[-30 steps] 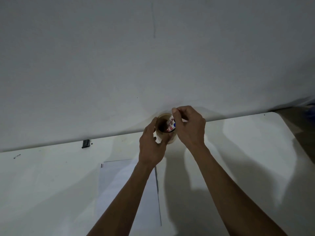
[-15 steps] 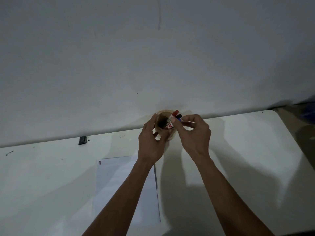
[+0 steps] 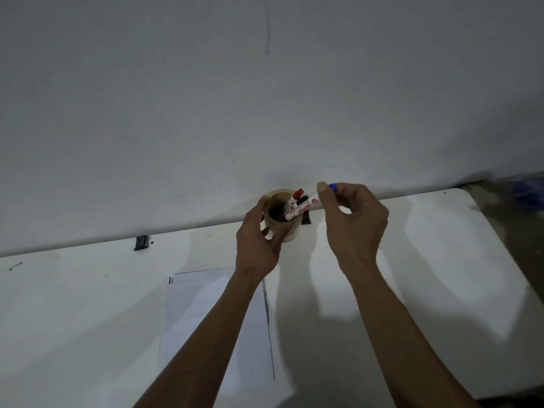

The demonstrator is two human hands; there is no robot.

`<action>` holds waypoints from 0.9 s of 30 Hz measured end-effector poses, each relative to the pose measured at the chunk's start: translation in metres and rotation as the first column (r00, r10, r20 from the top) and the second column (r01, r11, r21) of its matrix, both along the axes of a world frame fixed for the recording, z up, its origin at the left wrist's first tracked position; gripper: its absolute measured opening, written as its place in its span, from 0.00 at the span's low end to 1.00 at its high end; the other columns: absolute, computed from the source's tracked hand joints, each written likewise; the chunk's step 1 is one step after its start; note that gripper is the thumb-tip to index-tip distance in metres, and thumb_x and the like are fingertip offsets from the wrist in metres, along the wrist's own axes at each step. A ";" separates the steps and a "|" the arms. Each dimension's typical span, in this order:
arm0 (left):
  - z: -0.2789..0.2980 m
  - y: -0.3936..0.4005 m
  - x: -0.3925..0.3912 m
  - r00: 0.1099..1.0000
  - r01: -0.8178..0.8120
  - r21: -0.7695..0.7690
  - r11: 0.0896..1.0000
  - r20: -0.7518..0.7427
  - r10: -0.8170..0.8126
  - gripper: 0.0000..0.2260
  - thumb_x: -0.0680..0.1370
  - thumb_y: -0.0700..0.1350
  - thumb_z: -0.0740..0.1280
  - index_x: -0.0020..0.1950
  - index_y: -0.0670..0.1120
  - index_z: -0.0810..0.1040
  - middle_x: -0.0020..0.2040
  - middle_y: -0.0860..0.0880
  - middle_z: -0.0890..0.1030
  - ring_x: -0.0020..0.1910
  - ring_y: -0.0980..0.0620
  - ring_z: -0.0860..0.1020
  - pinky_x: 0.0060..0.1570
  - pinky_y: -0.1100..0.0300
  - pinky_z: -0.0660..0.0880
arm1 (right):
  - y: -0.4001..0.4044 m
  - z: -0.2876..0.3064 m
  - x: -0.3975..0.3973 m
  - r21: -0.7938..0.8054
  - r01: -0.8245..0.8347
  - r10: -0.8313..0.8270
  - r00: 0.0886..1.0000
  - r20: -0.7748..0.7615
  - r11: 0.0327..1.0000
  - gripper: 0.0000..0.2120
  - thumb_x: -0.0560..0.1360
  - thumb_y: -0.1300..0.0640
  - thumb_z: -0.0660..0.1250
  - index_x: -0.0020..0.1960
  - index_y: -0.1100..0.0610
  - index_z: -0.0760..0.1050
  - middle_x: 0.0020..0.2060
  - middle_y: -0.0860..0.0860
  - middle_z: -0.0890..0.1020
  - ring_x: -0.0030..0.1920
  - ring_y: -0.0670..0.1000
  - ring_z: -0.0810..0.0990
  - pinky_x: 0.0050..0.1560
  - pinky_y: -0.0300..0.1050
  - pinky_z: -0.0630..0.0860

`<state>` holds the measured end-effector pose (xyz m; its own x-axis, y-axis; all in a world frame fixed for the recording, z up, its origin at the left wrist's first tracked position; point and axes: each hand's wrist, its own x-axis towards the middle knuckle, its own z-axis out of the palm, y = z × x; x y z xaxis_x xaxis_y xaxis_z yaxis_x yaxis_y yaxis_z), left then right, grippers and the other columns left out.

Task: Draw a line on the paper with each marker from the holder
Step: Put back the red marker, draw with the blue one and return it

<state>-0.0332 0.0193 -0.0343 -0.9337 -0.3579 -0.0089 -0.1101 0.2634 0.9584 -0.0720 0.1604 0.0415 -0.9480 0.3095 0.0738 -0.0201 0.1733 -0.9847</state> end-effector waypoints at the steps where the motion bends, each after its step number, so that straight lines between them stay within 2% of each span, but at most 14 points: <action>1: -0.001 -0.001 0.000 1.000 0.005 -0.002 1.000 0.013 -0.005 0.30 0.75 0.45 0.76 0.75 0.48 0.69 0.69 0.50 0.77 0.66 0.52 0.76 0.53 0.73 0.77 | 0.002 0.008 0.001 -0.037 0.021 -0.022 1.000 -0.021 0.999 0.08 0.74 0.52 0.77 0.45 0.55 0.82 0.39 0.48 0.86 0.44 0.47 0.86 0.49 0.41 0.81; 4: -0.001 -0.005 -0.001 0.997 0.006 -0.021 1.000 0.081 -0.004 0.34 0.74 0.48 0.76 0.77 0.50 0.67 0.71 0.49 0.76 0.68 0.49 0.76 0.53 0.64 0.77 | 0.006 0.030 0.007 -0.124 0.055 -0.065 0.994 -0.083 0.991 0.06 0.77 0.54 0.74 0.45 0.53 0.77 0.41 0.51 0.86 0.45 0.48 0.87 0.46 0.37 0.80; 7: 0.004 -0.012 0.007 0.993 0.012 -0.069 0.998 0.120 -0.003 0.36 0.74 0.49 0.76 0.79 0.49 0.64 0.74 0.48 0.73 0.68 0.49 0.75 0.52 0.60 0.76 | 0.007 0.042 0.019 -0.147 0.011 -0.034 0.987 -0.155 0.989 0.06 0.80 0.53 0.70 0.46 0.49 0.74 0.42 0.51 0.86 0.45 0.52 0.88 0.47 0.49 0.83; 8: 0.008 -0.015 0.013 0.992 0.014 -0.085 0.996 0.125 -0.004 0.36 0.74 0.49 0.76 0.78 0.49 0.64 0.75 0.48 0.72 0.68 0.49 0.75 0.51 0.62 0.76 | 0.007 0.043 0.025 -0.143 -0.007 -0.015 0.988 -0.154 0.990 0.06 0.80 0.52 0.69 0.46 0.48 0.73 0.41 0.48 0.85 0.44 0.52 0.88 0.47 0.51 0.83; 10: 0.017 -0.023 0.029 0.990 -0.004 -0.110 0.994 0.141 0.019 0.33 0.75 0.50 0.75 0.77 0.48 0.66 0.73 0.50 0.73 0.65 0.53 0.75 0.46 0.73 0.73 | 0.003 0.040 0.038 -0.134 -0.051 0.037 0.994 -0.104 0.990 0.05 0.80 0.52 0.70 0.46 0.47 0.75 0.40 0.43 0.83 0.38 0.51 0.87 0.44 0.54 0.83; 12: 0.032 -0.032 0.049 0.985 -0.047 -0.104 0.993 0.159 0.064 0.29 0.76 0.51 0.74 0.74 0.49 0.70 0.69 0.52 0.77 0.61 0.57 0.76 0.41 0.79 0.72 | -0.004 0.031 0.055 -0.116 -0.116 0.114 0.993 -0.023 0.986 0.06 0.75 0.49 0.75 0.46 0.45 0.78 0.40 0.44 0.84 0.35 0.55 0.85 0.42 0.59 0.83; 14: 0.046 -0.042 0.073 0.985 -0.073 -0.094 0.993 0.150 0.087 0.23 0.77 0.52 0.72 0.70 0.50 0.76 0.64 0.53 0.81 0.58 0.59 0.79 0.49 0.76 0.75 | -0.015 0.021 0.073 -0.108 -0.210 0.219 0.973 0.073 0.972 0.12 0.68 0.47 0.80 0.47 0.42 0.78 0.41 0.49 0.86 0.39 0.60 0.85 0.45 0.61 0.83; 16: 0.058 -0.054 0.098 0.985 -0.075 -0.050 0.996 0.150 0.082 0.16 0.77 0.54 0.71 0.64 0.52 0.81 0.58 0.55 0.84 0.56 0.61 0.81 0.58 0.59 0.79 | -0.029 0.012 0.093 -0.094 -0.326 0.337 0.927 0.167 0.941 0.19 0.64 0.51 0.84 0.48 0.42 0.77 0.41 0.50 0.87 0.42 0.57 0.86 0.49 0.56 0.84; 17: 0.064 -0.060 0.111 0.985 -0.063 -0.023 0.998 0.160 0.066 0.15 0.77 0.54 0.71 0.62 0.53 0.83 0.56 0.56 0.85 0.55 0.62 0.81 0.59 0.54 0.80 | -0.036 0.009 0.104 -0.056 -0.380 0.383 0.899 0.213 0.923 0.22 0.63 0.53 0.85 0.49 0.43 0.76 0.41 0.51 0.87 0.43 0.54 0.86 0.50 0.51 0.84; 19: 0.075 -0.070 0.134 0.985 -0.024 0.011 1.000 0.171 0.022 0.12 0.77 0.55 0.70 0.58 0.54 0.85 0.54 0.58 0.86 0.55 0.63 0.81 0.55 0.58 0.80 | -0.052 0.006 0.125 0.016 -0.476 0.452 0.845 0.285 0.879 0.26 0.62 0.55 0.85 0.52 0.46 0.74 0.40 0.50 0.86 0.41 0.50 0.86 0.48 0.42 0.83; 22: 0.085 -0.086 0.164 0.985 0.010 -0.013 1.000 0.170 -0.008 0.06 0.77 0.51 0.71 0.51 0.52 0.87 0.50 0.60 0.86 0.52 0.64 0.81 0.45 0.71 0.78 | -0.077 0.003 0.153 0.057 -0.584 0.535 0.774 0.337 0.809 0.27 0.63 0.55 0.85 0.54 0.50 0.73 0.39 0.50 0.87 0.40 0.49 0.86 0.46 0.42 0.83; 24: 0.084 -0.100 0.182 0.986 0.000 -0.015 1.000 0.164 0.002 0.04 0.77 0.47 0.72 0.46 0.51 0.87 0.46 0.58 0.86 0.48 0.61 0.82 0.44 0.72 0.78 | -0.091 0.004 0.169 0.067 -0.622 0.566 0.747 0.350 0.780 0.26 0.62 0.54 0.85 0.53 0.49 0.74 0.38 0.50 0.86 0.39 0.48 0.86 0.45 0.44 0.84; 27: 0.080 -0.121 0.204 0.986 -0.014 0.007 1.000 0.167 0.013 0.05 0.78 0.44 0.72 0.43 0.50 0.86 0.40 0.58 0.86 0.43 0.59 0.82 0.43 0.70 0.78 | -0.107 0.005 0.189 0.080 -0.670 0.604 0.709 0.365 0.738 0.24 0.61 0.54 0.86 0.49 0.49 0.76 0.38 0.47 0.86 0.37 0.46 0.84 0.41 0.41 0.82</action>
